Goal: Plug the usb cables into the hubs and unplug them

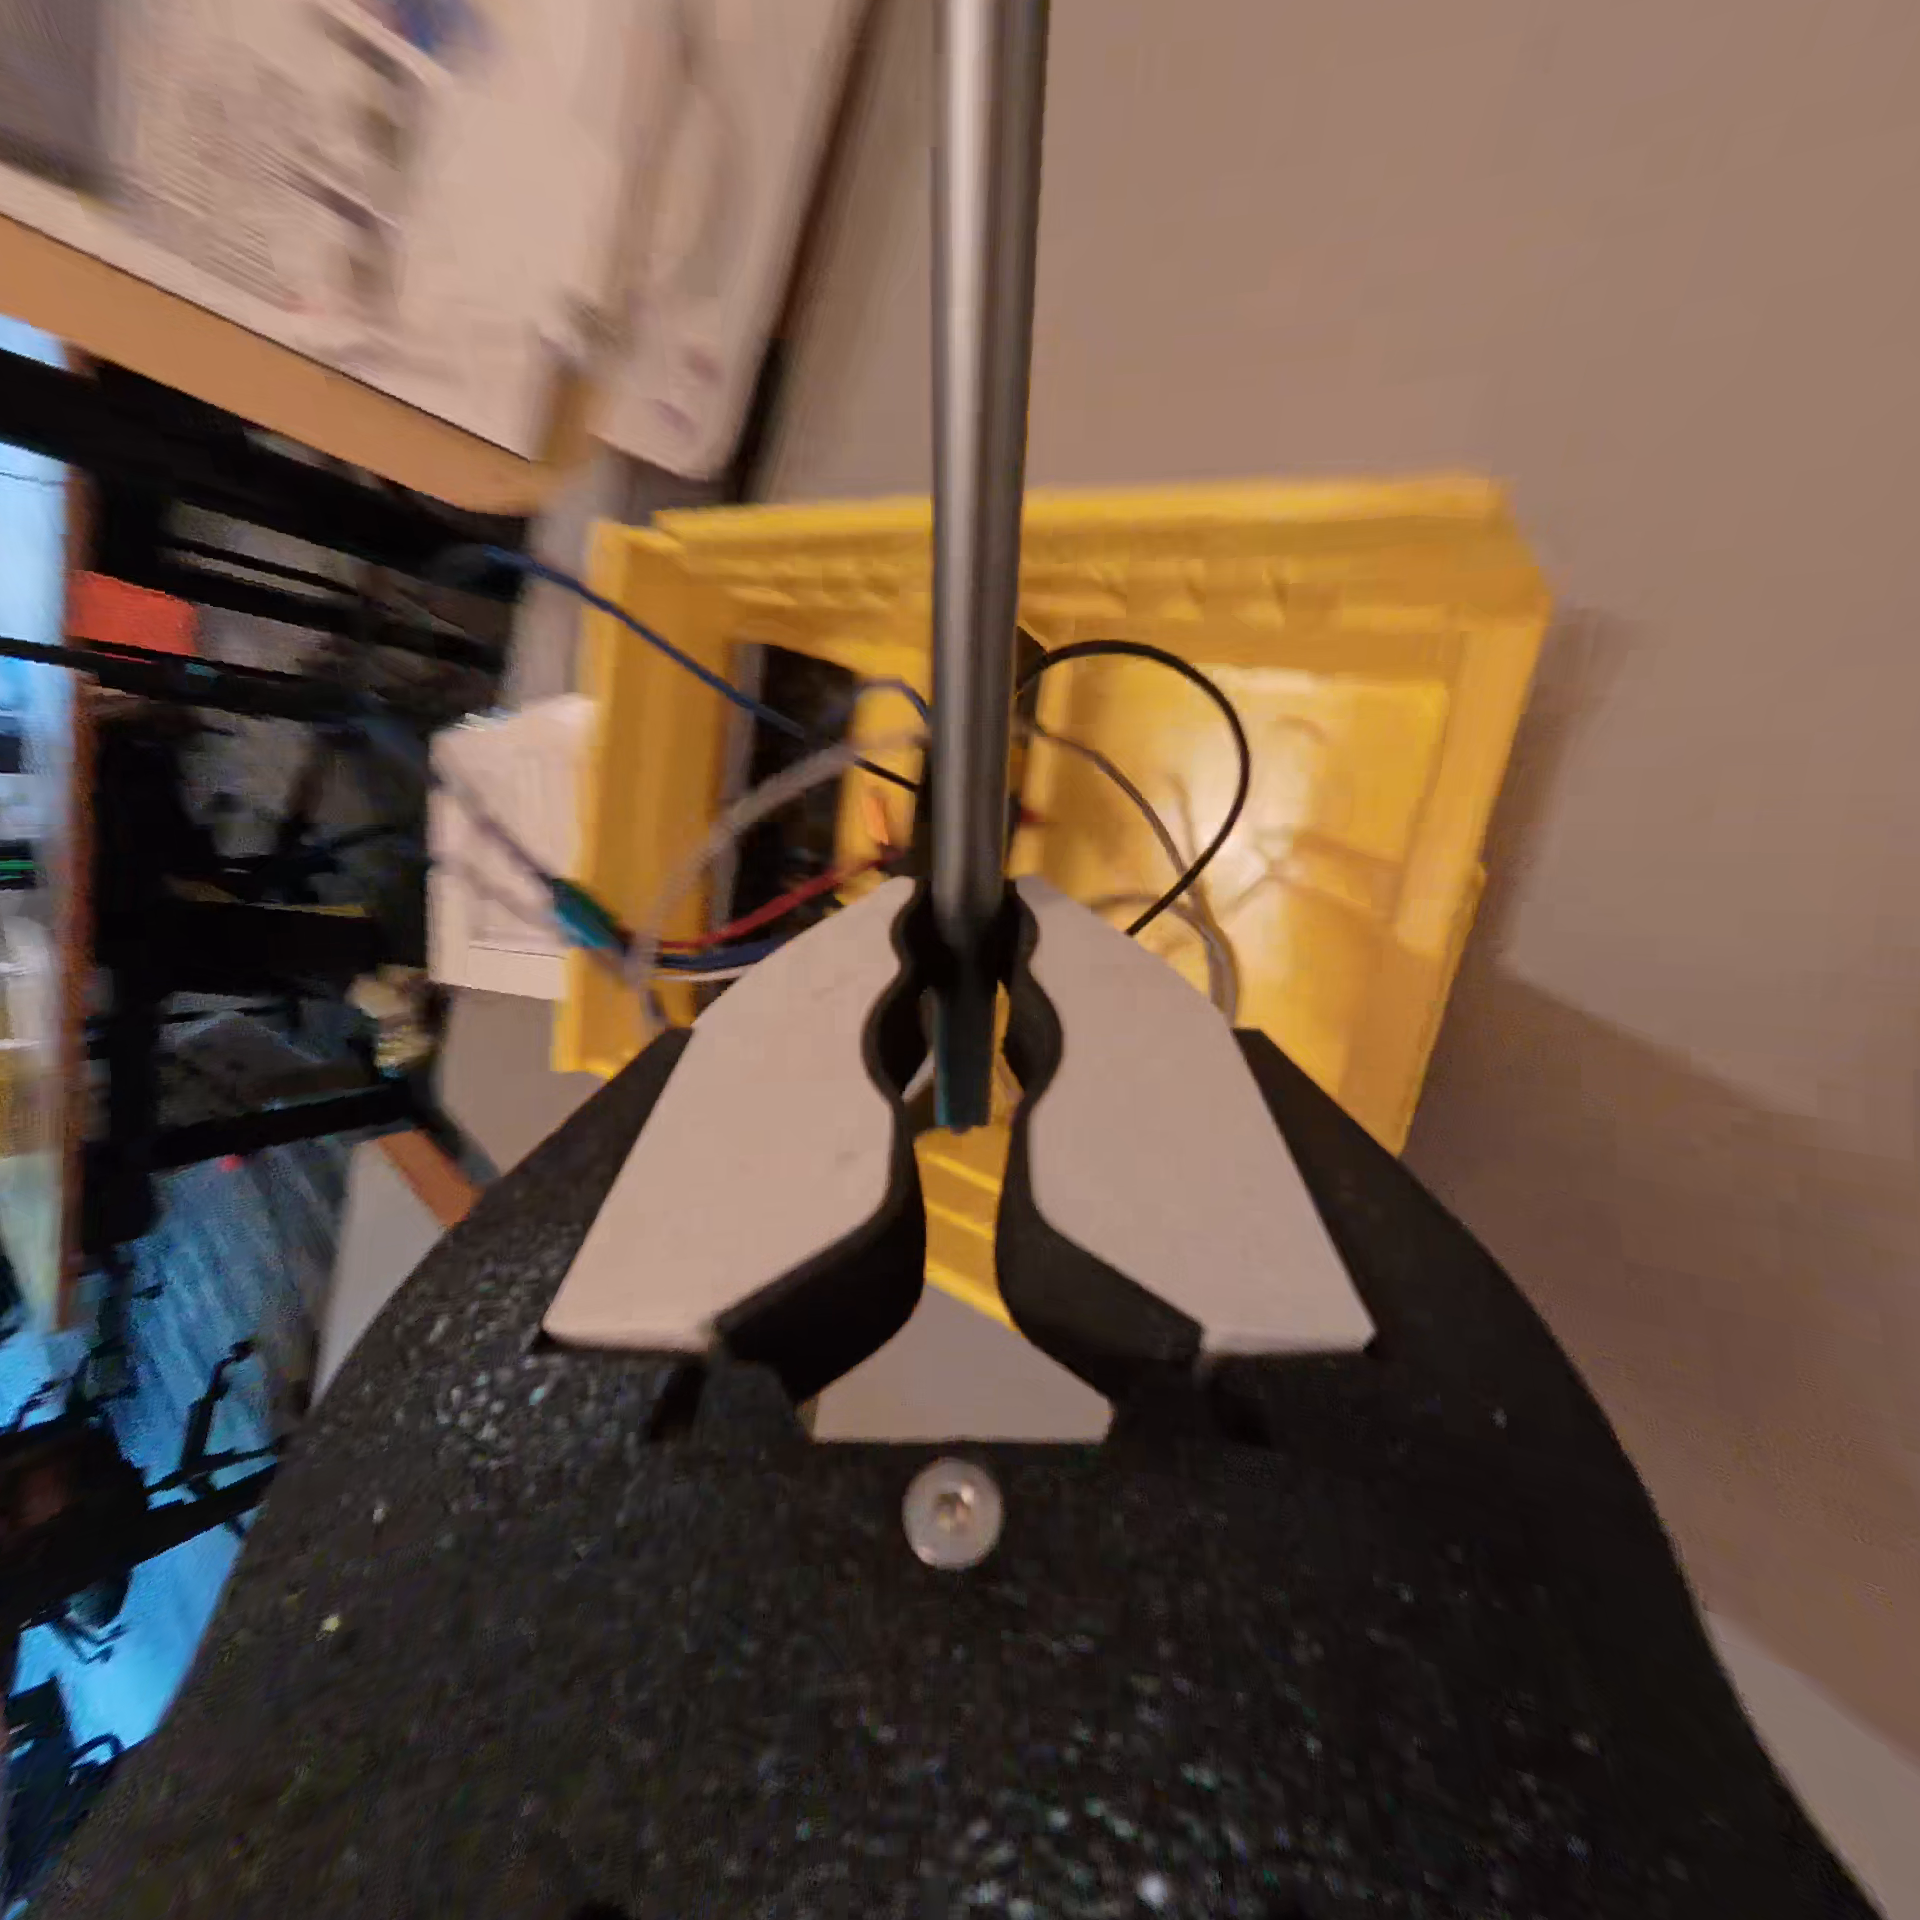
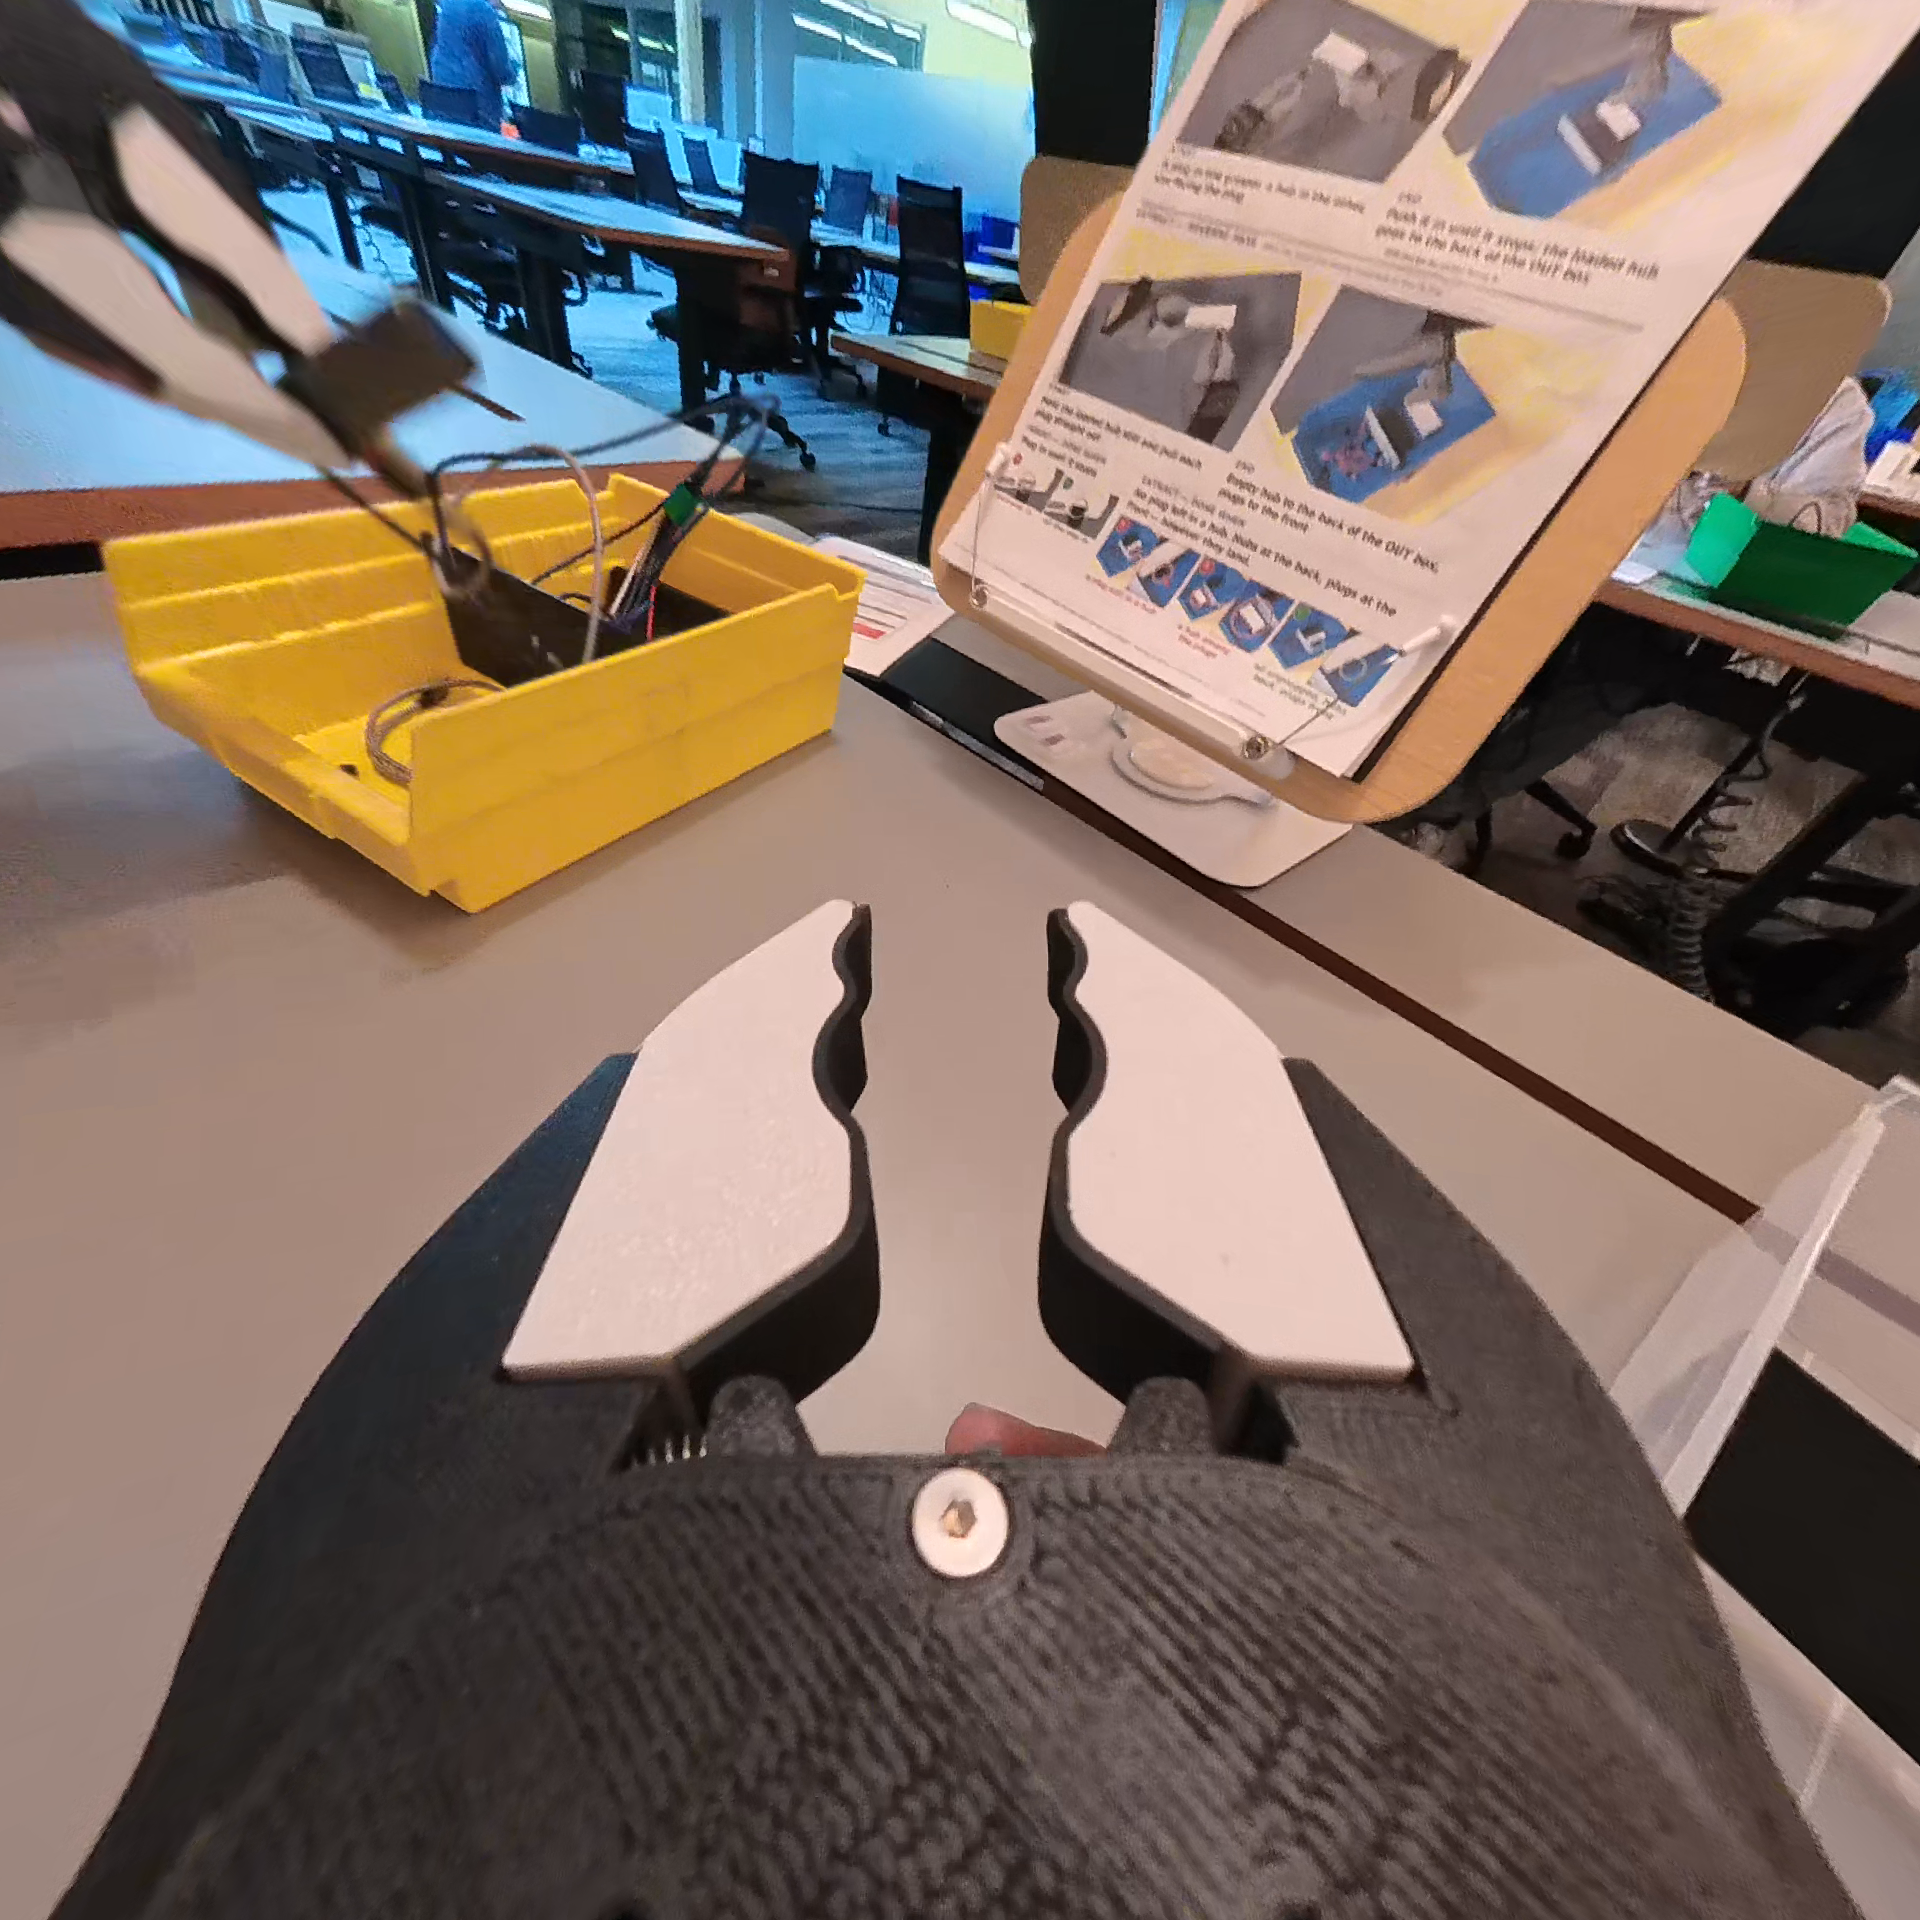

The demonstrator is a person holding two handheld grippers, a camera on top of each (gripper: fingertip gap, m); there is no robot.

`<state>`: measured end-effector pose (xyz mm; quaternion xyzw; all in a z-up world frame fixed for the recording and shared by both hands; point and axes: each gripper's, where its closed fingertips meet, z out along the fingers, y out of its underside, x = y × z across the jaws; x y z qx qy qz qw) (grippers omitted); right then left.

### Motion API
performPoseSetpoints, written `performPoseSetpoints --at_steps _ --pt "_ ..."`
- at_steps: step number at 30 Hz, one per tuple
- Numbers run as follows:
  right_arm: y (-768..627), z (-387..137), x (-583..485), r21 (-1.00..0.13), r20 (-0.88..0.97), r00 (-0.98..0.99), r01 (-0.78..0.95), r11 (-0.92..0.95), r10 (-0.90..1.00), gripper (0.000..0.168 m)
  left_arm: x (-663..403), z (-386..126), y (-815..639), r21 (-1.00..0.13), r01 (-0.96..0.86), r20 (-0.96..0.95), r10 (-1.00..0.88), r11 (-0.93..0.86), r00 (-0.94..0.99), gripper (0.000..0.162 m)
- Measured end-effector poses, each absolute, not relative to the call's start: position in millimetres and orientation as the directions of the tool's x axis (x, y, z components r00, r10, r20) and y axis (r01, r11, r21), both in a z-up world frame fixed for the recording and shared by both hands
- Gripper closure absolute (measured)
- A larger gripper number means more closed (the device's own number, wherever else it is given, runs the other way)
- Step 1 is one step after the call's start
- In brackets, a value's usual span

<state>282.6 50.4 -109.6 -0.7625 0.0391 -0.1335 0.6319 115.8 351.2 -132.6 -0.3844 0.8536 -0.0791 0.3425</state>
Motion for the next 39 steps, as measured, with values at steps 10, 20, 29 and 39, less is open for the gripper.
performPoseSetpoints --at_steps 10,20,29,39 --pt "59.8 -82.4 244.4 -0.989 0.123 0.984 0.111 -0.098 -0.126 0.136 86.8 120.8 225.0 -0.716 0.164 -0.698 -0.700 0.679 -0.152 0.152" --pt "-5.9 32.4 190.0 -0.945 0.033 0.999 0.029 0.326 0.008 0.133 119.9 67.6 110.8 -0.616 0.548 -0.776 -0.554 0.566 -0.300 0.152" --pt "11.3 -22.1 167.8 -0.933 0.359 0.920 0.348 0.093 0.159 0.136 157.0 -42.3 31.9 -0.584 0.548 -0.805 -0.335 0.599 -0.490 0.152" --pt "33.2 -58.2 166.6 -0.629 0.769 0.626 0.777 -0.026 0.128 0.162 170.6 -59.1 36.6 -0.738 0.483 -0.671 -0.438 0.471 -0.599 0.147"
